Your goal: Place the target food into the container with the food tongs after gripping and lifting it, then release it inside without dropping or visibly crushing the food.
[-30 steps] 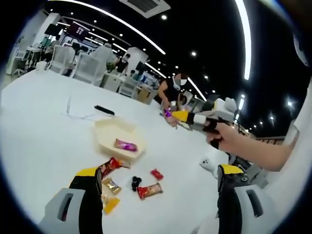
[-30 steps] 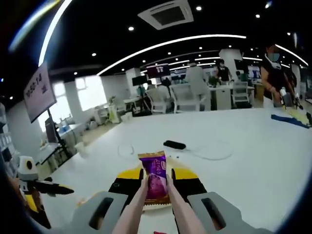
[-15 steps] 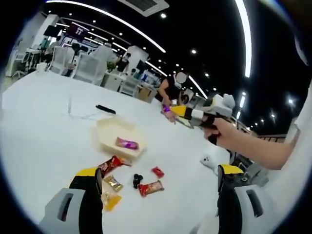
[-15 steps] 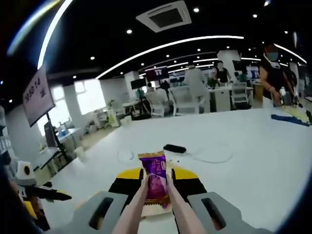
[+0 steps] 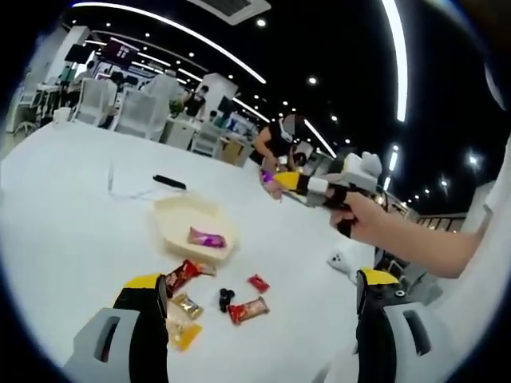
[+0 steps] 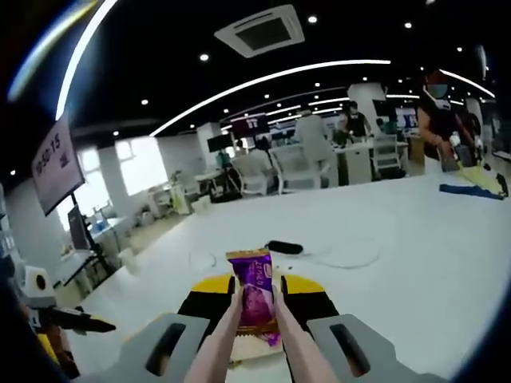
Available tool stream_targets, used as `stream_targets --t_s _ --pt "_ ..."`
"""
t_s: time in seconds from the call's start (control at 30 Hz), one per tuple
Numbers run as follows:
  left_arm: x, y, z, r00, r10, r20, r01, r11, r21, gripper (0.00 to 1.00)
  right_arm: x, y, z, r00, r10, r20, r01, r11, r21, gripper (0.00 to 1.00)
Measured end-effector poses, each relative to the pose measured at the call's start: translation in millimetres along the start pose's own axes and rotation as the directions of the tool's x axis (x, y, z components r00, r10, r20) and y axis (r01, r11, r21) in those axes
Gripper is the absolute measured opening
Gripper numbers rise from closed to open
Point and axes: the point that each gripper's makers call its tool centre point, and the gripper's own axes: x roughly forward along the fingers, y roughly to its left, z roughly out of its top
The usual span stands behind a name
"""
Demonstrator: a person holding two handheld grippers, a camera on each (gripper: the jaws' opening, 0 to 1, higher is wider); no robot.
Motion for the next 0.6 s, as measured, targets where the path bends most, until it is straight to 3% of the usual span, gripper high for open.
stream_targets --t_s 0.4,0.6 --pt "-6 -1.2 -5.8 1.000 0.008 -0.001 -0.008 1.000 -0.007 0.99 11 7 -1.0 1.000 0.003 -0.009 -0.003 1.000 -0.023 0.22" --pt "-10 8.0 2.8 1.000 0.016 0.027 -0.014 0.999 -0.047 0.99 16 5 -2.5 1.000 -0.006 -0.005 0.006 1.000 -0.013 0.22"
